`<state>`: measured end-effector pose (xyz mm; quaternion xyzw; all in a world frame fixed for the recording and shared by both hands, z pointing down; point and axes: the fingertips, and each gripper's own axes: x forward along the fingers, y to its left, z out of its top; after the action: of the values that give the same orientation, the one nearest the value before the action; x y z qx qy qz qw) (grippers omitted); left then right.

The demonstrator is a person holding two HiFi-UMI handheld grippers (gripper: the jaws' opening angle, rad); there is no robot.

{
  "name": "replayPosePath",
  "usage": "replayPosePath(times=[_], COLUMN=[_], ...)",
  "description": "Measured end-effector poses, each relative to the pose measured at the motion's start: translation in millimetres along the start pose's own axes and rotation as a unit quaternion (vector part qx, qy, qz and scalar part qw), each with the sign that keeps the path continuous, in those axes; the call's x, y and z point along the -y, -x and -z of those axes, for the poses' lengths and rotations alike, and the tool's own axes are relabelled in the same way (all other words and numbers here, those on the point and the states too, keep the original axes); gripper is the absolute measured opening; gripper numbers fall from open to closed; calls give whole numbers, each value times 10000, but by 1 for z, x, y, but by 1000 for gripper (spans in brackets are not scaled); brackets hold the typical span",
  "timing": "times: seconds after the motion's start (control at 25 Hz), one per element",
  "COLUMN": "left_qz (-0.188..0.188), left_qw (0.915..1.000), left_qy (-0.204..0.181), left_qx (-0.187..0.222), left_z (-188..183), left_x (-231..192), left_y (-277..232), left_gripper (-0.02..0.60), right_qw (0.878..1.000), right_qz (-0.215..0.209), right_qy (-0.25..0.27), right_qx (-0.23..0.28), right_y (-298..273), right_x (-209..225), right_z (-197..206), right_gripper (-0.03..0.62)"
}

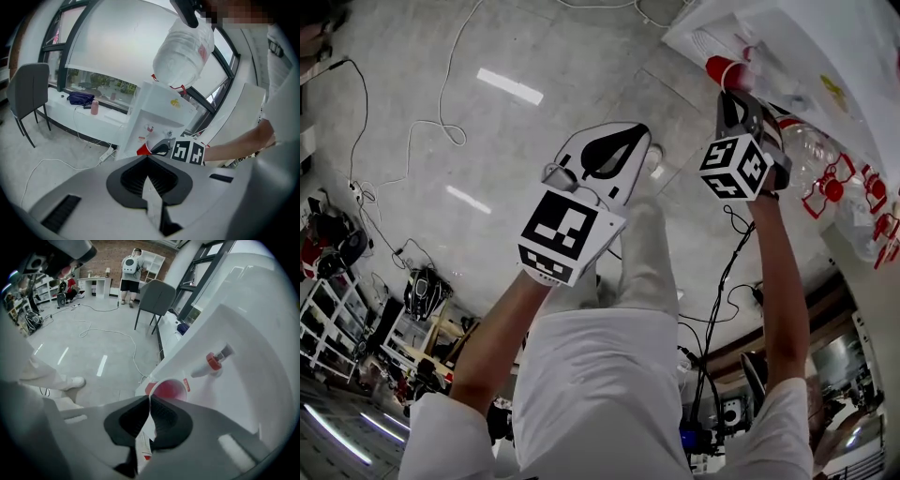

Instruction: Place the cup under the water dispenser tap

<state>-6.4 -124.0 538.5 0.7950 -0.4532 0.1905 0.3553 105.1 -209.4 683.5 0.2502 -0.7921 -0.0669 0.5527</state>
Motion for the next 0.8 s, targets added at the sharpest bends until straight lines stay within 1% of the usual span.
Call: replayPosePath(times=[0.2, 0.48, 0.64, 0.8], left_qz=[-3, -9, -22, -28], left_qw=[10000, 10000, 10000, 10000], left_qy=[27, 61, 65, 71], left_qx=[-17, -15, -26, -45], left_z=[3, 5, 6, 7], left_x=[-2, -6, -9, -12], left_y=[-3, -7, -6, -3], left_gripper=[0, 0, 0, 0], right_qw=[9990, 9936, 9852, 9795], right_qz=[25, -12, 105, 52], right_qy=[349, 933, 1496, 1758], right_qx=[-273, -632, -828, -977], right_y=[-27, -53, -63, -70], right_x=[2, 0, -1, -2], right_z=[8, 16, 20, 24], right_gripper=[21, 21, 21, 21])
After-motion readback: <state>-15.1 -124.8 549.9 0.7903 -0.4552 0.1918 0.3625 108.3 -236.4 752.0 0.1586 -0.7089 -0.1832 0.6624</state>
